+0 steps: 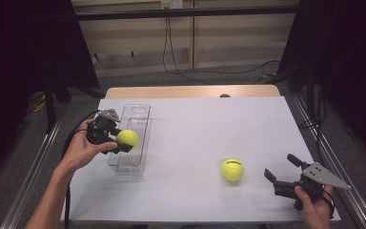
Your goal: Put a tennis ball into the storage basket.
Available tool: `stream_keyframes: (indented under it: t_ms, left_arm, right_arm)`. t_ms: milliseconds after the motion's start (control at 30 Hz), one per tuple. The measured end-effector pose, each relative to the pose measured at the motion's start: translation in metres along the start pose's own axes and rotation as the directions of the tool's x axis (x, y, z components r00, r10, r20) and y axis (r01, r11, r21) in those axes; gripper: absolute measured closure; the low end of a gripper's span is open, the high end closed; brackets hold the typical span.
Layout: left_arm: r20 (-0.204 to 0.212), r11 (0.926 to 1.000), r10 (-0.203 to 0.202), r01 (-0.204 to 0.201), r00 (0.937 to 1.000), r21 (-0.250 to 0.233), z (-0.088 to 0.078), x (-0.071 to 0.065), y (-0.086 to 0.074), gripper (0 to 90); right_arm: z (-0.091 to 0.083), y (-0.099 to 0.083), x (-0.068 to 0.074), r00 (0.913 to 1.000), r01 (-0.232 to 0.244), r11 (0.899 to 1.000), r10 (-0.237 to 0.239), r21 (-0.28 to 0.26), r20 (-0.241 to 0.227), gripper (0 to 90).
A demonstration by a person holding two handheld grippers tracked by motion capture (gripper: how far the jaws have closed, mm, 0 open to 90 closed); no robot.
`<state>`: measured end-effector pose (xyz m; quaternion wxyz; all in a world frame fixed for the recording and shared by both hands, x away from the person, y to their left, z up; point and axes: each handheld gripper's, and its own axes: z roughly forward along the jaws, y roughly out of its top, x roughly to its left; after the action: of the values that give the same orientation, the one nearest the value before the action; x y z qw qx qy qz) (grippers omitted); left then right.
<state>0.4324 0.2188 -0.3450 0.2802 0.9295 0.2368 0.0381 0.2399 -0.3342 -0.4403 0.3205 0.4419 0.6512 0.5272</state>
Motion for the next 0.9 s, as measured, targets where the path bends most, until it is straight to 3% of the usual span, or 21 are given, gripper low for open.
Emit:
stream_keyframes:
  t_ms: [333,900]
  left_arm:
    - [0.012,0.9997,-0.009,0.009,0.9999,0.021,0.009,-0.002,-0.013,27.0]
    - [0.017,0.9957,-0.005,0.003,0.9998,0.092,0.026,-0.006,-0.016,27.0]
  right_arm:
    - [0.0,0.0,0.0,1.0,0.003,1.0,-0.003,0.002,0.001,0.9]
    - [0.0,0.0,0.0,1.0,0.003,1.0,-0.003,0.001,0.001,0.8]
